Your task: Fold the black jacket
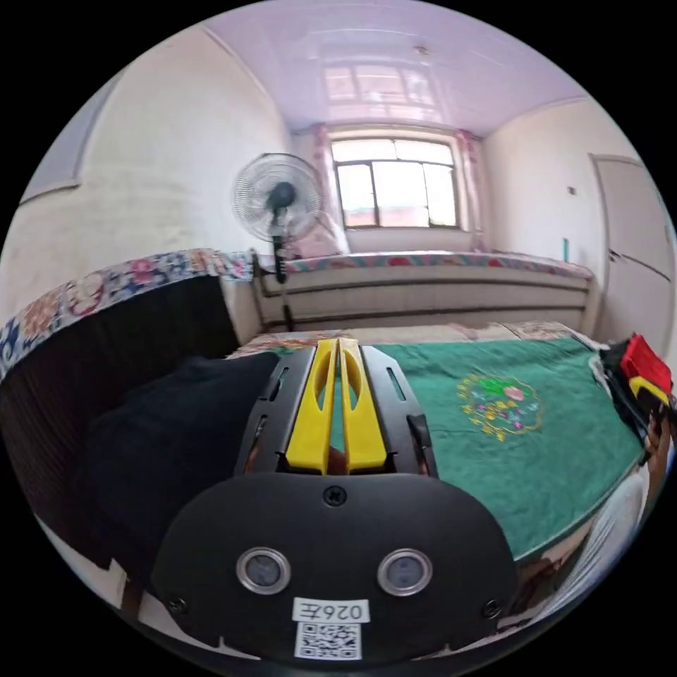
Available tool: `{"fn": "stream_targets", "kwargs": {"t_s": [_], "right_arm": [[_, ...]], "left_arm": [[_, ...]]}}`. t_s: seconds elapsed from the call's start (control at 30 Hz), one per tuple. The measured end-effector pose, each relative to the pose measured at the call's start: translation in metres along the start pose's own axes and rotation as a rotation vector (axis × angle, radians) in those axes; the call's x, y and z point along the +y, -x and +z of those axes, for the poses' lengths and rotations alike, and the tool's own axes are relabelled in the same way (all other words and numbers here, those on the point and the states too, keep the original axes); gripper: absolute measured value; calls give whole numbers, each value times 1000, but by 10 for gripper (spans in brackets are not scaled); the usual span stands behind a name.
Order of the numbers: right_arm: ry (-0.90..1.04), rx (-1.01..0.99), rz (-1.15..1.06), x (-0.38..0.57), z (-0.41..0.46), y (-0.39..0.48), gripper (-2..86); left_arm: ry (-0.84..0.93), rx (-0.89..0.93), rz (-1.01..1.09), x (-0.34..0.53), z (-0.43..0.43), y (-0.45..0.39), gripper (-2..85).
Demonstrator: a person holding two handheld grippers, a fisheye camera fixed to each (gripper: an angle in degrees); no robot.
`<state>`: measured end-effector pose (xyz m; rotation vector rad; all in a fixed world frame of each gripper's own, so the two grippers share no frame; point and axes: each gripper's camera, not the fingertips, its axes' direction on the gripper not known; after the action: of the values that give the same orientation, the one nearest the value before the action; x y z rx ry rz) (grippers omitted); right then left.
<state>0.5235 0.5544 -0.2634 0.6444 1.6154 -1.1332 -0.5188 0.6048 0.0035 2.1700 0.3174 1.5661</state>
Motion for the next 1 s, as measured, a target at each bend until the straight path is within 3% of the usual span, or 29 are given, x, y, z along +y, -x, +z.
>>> {"fn": "stream_targets", "kwargs": {"t_s": [0.1,0.27,0.37,0.53,0.63,0.77,0.9,1.0], "right_arm": [[49,-54,-92,-40,43,54,-9],[110,-202,-153,-108,114,119,-7],[149,-345,-121,-156,169,147,4],[288,-596,58,-224,282,177,47],[373,-696,192,-255,353,190,69],[441,-797,398,-286,436,202,87],[418,-925,606,-304,488,209,107],[396,-934,651,-324,513,219,115]], "left_arm": [[-84,-211,-222,52,-43,94,7],[-146,-494,-699,213,-127,239,85],[-152,-429,-1028,293,-161,317,136],[-50,-429,-1104,367,-168,384,207],[93,-257,-1108,398,-140,418,208],[1,6,-1216,450,-136,439,161],[-21,63,-1213,473,-133,445,162],[55,48,-1105,463,-121,439,216]]}}
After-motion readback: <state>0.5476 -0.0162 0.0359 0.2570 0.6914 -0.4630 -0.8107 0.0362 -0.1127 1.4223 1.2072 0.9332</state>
